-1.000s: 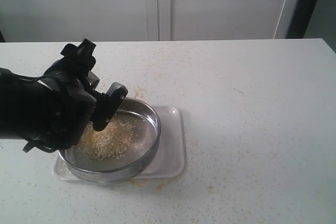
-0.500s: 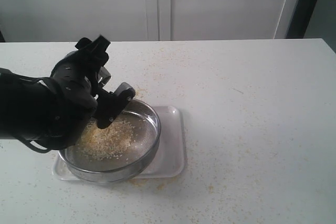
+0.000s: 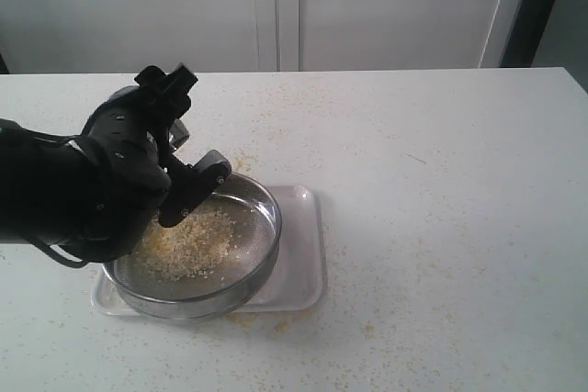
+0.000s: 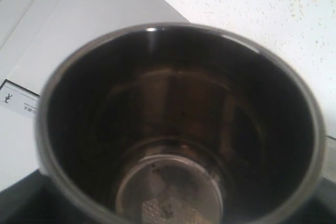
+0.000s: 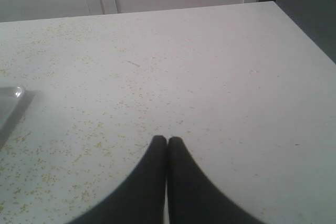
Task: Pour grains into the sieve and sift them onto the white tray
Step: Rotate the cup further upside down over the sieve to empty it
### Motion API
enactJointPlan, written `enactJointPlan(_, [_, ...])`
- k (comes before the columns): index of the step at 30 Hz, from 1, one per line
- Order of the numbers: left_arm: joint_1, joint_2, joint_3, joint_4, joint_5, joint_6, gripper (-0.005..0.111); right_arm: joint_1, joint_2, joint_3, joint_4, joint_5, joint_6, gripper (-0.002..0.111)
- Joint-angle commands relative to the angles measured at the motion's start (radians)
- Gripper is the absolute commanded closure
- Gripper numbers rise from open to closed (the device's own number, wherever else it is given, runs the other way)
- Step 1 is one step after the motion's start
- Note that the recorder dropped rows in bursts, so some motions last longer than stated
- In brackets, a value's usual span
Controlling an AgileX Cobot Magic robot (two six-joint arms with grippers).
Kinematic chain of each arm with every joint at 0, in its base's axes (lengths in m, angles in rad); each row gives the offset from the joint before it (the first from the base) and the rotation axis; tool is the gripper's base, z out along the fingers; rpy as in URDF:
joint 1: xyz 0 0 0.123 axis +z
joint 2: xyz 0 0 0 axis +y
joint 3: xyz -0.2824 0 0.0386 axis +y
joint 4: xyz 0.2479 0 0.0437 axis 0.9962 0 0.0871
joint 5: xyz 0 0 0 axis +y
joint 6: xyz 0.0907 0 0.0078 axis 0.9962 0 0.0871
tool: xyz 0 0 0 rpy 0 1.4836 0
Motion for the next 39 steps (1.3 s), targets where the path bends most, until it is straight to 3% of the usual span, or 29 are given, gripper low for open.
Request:
enactJointPlan(1, [-0.007,-0.006,-0.004,0.020,0.076,-0.006,0.107,-0.009,-0.005,0.005,-0.003,-0.015,0.002,0.108])
enactJointPlan(12, [-0.121,-0.006,-0.004,0.007,0.053,-0.117,0.107,-0.009,-0.005,0.005,-0.003,-0.015,0.002,0.108])
enactJointPlan(20, [-0.086,0.071,-0.004,0.020,0.131,-0.091,0.107,-0.009,-0.005,0.005,-0.003,-0.015,0.002,0.108])
enactJointPlan(39, [-0.157,0.143,-0.004,0.020,0.219,-0.091,0.107,-0.009,-0.005,0.005,-0.003,-0.015,0.030,0.108])
